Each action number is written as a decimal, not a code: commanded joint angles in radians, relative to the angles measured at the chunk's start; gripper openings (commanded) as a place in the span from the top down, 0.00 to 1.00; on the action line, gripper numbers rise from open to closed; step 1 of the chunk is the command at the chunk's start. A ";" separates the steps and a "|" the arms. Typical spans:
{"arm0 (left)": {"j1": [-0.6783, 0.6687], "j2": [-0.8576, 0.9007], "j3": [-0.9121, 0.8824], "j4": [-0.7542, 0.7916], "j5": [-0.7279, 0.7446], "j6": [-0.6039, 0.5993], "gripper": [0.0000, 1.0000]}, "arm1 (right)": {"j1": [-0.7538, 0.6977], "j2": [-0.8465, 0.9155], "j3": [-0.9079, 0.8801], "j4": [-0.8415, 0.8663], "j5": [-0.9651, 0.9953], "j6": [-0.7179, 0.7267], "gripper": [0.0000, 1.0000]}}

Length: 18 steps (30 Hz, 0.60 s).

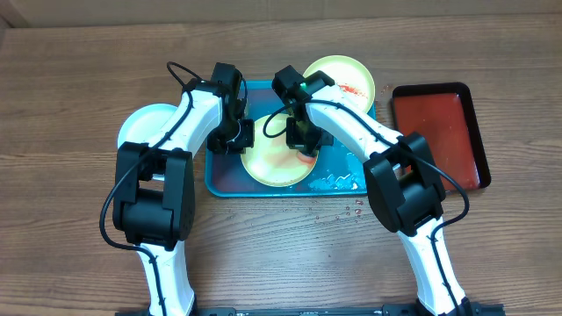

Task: Clean dirty plates on tray and stack at the side
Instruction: 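Scrub the yellow plate with the sponge while left gripper holds it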

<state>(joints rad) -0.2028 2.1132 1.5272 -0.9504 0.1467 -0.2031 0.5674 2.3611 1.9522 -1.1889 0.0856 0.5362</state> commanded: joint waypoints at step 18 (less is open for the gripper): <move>0.000 0.002 -0.019 -0.001 -0.018 -0.003 0.96 | 0.084 0.037 -0.008 0.233 -0.428 -0.060 0.96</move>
<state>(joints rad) -0.2028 2.1132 1.5272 -0.9512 0.1459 -0.2070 0.6140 2.3810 1.9480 -0.9344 -0.2726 0.4980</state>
